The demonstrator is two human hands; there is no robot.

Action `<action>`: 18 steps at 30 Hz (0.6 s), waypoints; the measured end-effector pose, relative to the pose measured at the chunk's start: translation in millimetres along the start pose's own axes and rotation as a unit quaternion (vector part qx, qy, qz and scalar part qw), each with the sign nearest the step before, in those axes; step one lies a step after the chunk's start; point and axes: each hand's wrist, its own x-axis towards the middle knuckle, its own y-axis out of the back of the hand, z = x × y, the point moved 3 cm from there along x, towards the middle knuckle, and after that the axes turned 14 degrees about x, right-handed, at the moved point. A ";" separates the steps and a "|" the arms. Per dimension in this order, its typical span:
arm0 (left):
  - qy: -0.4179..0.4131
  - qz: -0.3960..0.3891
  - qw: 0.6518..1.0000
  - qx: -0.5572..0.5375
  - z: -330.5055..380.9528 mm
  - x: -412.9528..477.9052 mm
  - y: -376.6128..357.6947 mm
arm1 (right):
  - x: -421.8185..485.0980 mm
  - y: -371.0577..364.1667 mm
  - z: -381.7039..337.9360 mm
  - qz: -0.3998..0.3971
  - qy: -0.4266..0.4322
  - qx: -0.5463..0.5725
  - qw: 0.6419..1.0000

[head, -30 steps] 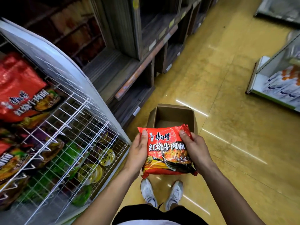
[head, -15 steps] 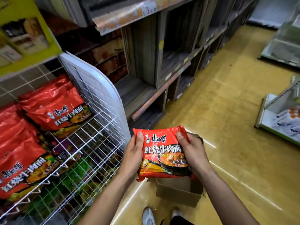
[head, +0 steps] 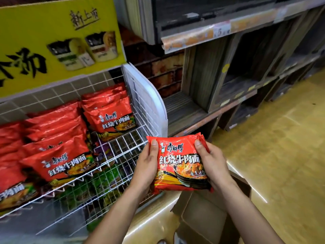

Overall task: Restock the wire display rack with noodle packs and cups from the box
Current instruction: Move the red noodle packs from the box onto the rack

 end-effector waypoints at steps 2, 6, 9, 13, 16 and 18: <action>0.002 0.025 1.000 -0.012 3.2 0.7 2.5 | 11.1 -4.6 -4.2 -0.009 0.013 -0.013 1.000; 0.006 0.078 0.996 -0.036 7.3 0.1 8.2 | 28.7 -16.1 -9.2 -0.052 0.004 -0.027 0.998; 0.006 0.109 0.993 -0.047 7.9 -3.5 12.6 | 36.6 -25.6 -13.1 -0.088 0.002 -0.033 0.996; 0.018 0.148 0.987 -0.050 8.3 -10.1 22.4 | 43.2 -41.7 -13.8 -0.131 -0.003 -0.034 0.991; 0.018 0.185 0.982 -0.033 11.8 -18.0 32.1 | 45.6 -56.5 -14.3 -0.169 -0.012 -0.039 0.985; 0.018 0.202 0.979 -0.023 8.9 -21.1 39.6 | 45.2 -68.2 -17.2 -0.192 -0.009 -0.047 0.980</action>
